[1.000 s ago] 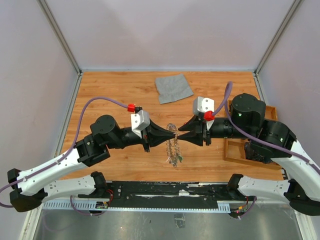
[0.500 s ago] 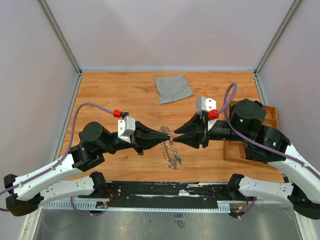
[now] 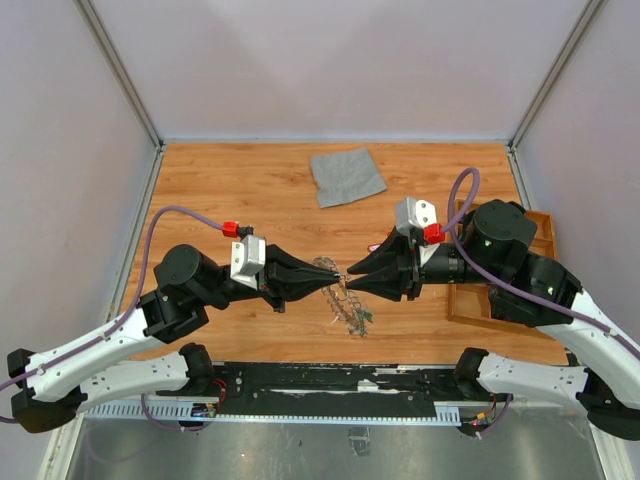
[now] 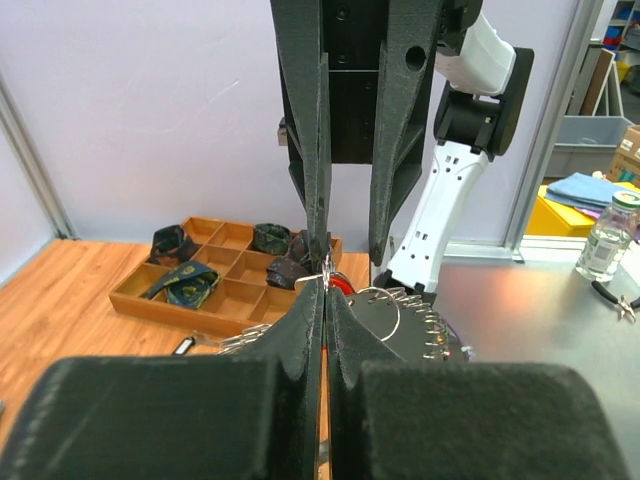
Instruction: Put the keys on the keyring
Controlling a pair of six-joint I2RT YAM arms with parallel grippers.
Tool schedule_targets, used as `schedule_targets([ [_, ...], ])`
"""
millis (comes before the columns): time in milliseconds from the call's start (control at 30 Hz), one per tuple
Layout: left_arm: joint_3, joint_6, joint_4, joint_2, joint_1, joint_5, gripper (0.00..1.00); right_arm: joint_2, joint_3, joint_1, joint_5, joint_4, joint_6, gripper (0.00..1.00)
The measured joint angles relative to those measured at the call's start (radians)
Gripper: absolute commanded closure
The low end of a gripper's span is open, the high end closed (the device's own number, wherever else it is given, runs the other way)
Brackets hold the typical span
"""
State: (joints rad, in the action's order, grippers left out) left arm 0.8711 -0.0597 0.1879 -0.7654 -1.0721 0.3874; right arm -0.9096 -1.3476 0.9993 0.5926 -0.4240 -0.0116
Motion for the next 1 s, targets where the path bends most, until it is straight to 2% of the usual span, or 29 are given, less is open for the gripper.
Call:
schedule_targets([
  [100,0.000,0.000,0.000,0.001,0.000,0.001,1.00,-0.002,0.000,0.000,0.001,-0.001,0.000,0.75],
  [433,-0.002,0.001,0.000,0.009,0.000,0.004,1.00,-0.013,0.000,0.000,0.002,-0.007,0.000,0.99],
  [1000,-0.005,0.008,-0.001,0.012,0.000,-0.004,0.99,-0.020,-0.032,0.000,-0.040,-0.063,0.000,0.99],
])
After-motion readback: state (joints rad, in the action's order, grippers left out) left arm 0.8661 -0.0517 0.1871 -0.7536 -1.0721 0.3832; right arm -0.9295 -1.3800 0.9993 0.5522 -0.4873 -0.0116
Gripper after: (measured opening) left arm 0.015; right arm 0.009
